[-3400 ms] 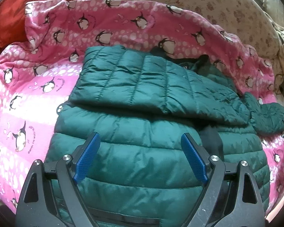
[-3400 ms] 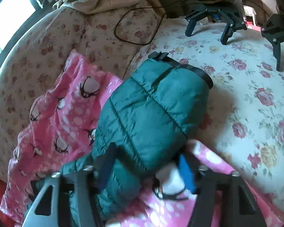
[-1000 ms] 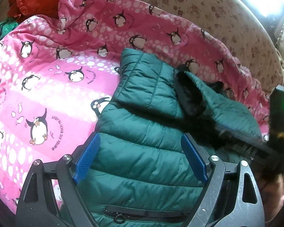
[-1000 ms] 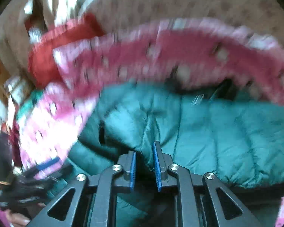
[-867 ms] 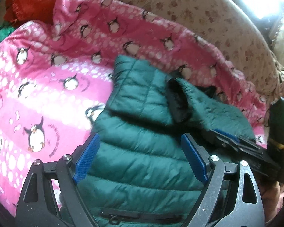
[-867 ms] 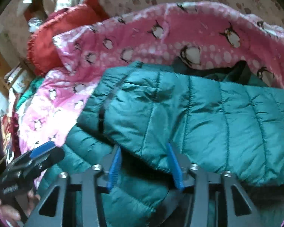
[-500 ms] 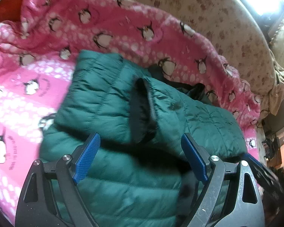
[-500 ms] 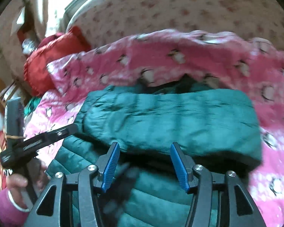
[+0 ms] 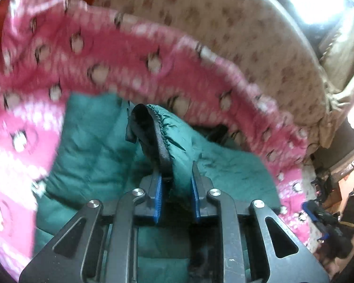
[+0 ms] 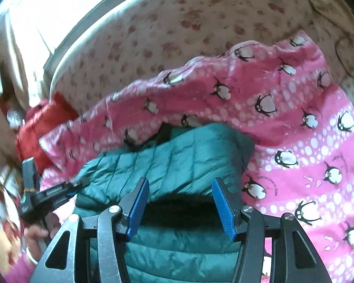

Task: Fold large clothes
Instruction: 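Grasp the folded sleeve edge with the left gripper and lift it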

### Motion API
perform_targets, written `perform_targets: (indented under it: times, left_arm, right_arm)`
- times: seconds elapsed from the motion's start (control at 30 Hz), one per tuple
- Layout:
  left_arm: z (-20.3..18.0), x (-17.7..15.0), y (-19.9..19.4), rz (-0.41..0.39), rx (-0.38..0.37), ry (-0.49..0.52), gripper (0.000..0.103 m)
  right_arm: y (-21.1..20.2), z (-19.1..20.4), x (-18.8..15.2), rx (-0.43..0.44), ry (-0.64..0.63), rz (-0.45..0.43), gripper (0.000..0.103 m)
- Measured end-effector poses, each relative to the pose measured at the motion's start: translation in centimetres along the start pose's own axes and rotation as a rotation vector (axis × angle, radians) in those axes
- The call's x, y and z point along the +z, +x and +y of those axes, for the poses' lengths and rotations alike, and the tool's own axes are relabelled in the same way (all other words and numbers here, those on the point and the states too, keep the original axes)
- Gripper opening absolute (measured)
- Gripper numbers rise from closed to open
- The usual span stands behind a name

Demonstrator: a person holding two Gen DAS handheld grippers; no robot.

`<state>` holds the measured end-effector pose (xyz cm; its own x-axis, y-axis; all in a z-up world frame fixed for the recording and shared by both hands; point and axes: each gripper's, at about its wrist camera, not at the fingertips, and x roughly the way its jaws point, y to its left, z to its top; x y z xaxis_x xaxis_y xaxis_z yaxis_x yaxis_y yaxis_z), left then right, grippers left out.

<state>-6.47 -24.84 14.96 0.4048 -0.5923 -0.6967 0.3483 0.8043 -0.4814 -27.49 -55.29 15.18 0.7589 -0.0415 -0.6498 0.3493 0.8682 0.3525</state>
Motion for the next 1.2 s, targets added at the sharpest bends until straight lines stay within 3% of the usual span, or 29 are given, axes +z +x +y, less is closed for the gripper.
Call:
perform_targets:
  times: [0.07,0.17,0.27,0.4,0.53,0.67,0.77,0.87,1.07,1.2]
  left_arm:
    - [0.9,1.0,-1.4,-0.033,0.010,0.012,0.019]
    - [3.5,1.3,-2.0,-0.052,0.094,0.026,0.019]
    - [6.6,0.3,0.3,0.028,0.149,-0.023,0.019]
    - [8.5,-1.1,2.5,0.087,0.154,-0.053,0.022]
    - [8.0,-0.8,1.4,0.072,0.217,-0.025,0.055]
    - [6.9,-0.1,-1.8,-0.048,0.270,0.067,0.069]
    - [5.8,0.5,-2.3,-0.113,0.294,0.118,0.070]
    - [5.2,0.5,-0.7,-0.091,0.289,0.114,0.070]
    - [6.0,-0.5,5.4,0.004,0.334,0.070,0.070]
    - [6.4,-1.5,7.1,-0.010,0.341,0.108,0.072]
  right_arm:
    - [0.2,0.2,0.4,-0.010,0.000,-0.009,0.053]
    - [1.7,0.8,0.5,-0.008,0.002,0.007,0.053]
    - [4.2,1.7,0.0,-0.012,0.001,0.036,0.053]
    - [9.7,3.5,-1.1,-0.008,-0.020,0.119,0.053]
    - [15.5,5.0,-2.8,-0.108,-0.142,0.230,0.054]
    - [15.4,5.5,-2.5,-0.149,-0.191,0.263,0.054]
    - [13.4,6.1,-1.0,-0.159,-0.175,0.183,0.054]
    - [13.0,7.6,0.5,-0.123,-0.179,0.133,0.054]
    - [17.8,10.5,0.8,-0.112,-0.254,0.145,0.054]
    - [21.4,10.3,-0.4,-0.171,-0.301,0.167,0.057]
